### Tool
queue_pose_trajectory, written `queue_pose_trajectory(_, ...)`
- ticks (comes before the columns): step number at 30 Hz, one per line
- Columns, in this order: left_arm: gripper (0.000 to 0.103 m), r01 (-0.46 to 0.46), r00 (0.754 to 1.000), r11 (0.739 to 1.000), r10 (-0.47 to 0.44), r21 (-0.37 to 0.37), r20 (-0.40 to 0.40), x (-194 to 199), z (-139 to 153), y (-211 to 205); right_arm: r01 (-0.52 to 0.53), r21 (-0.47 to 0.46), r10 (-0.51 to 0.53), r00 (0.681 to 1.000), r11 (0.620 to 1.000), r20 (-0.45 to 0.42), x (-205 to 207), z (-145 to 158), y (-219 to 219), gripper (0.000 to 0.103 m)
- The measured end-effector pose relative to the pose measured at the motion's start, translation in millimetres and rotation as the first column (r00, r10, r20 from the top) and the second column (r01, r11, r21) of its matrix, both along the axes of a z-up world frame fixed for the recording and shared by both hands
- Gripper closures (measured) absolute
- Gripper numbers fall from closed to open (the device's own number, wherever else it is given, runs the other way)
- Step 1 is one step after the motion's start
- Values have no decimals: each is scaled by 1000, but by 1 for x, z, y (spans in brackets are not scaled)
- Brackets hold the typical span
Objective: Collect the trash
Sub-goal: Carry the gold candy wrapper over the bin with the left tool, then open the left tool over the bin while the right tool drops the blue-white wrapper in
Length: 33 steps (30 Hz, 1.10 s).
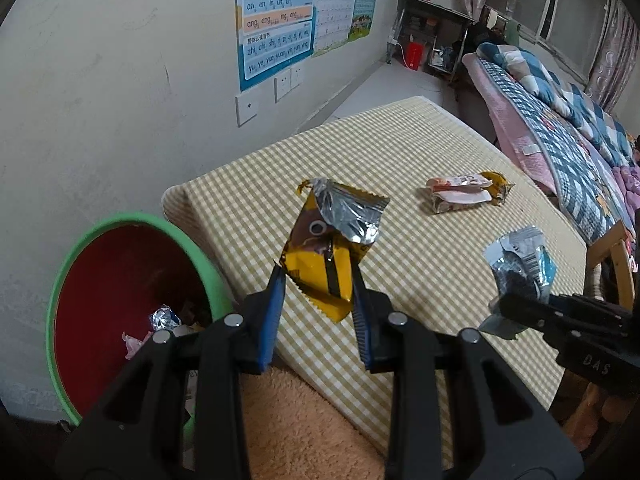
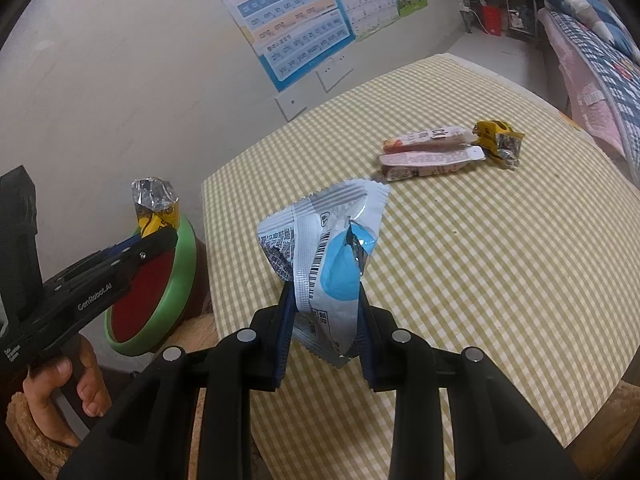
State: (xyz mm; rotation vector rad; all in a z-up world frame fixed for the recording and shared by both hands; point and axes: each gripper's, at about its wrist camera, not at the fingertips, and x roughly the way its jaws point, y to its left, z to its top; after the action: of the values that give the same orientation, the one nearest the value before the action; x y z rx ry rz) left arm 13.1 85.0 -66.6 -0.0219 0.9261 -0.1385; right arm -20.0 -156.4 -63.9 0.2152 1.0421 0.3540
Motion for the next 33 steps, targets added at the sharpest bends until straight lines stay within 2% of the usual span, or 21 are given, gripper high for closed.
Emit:
queue_pose_trajectory(12, 73, -60, 998, 998, 60, 20, 32, -3, 6, 28, -33, -8, 33, 999, 999, 9, -3, 5, 16, 74)
queue_pose_trajectory(16, 73, -85, 995, 996, 84, 26, 47, -9, 9, 44, -73, -19, 73, 997, 997, 14, -5, 8, 31, 74)
queue_pose_trajectory(25, 73, -188, 982, 982, 187, 22, 40, -28, 0, 98, -190, -30, 191, 981, 981, 23, 0, 17, 87, 74)
queue_pose_trajectory(33, 73, -310, 951, 951, 310, 13, 3, -48, -18, 160, -322, -30, 322, 947, 946, 13, 4, 15, 157, 74)
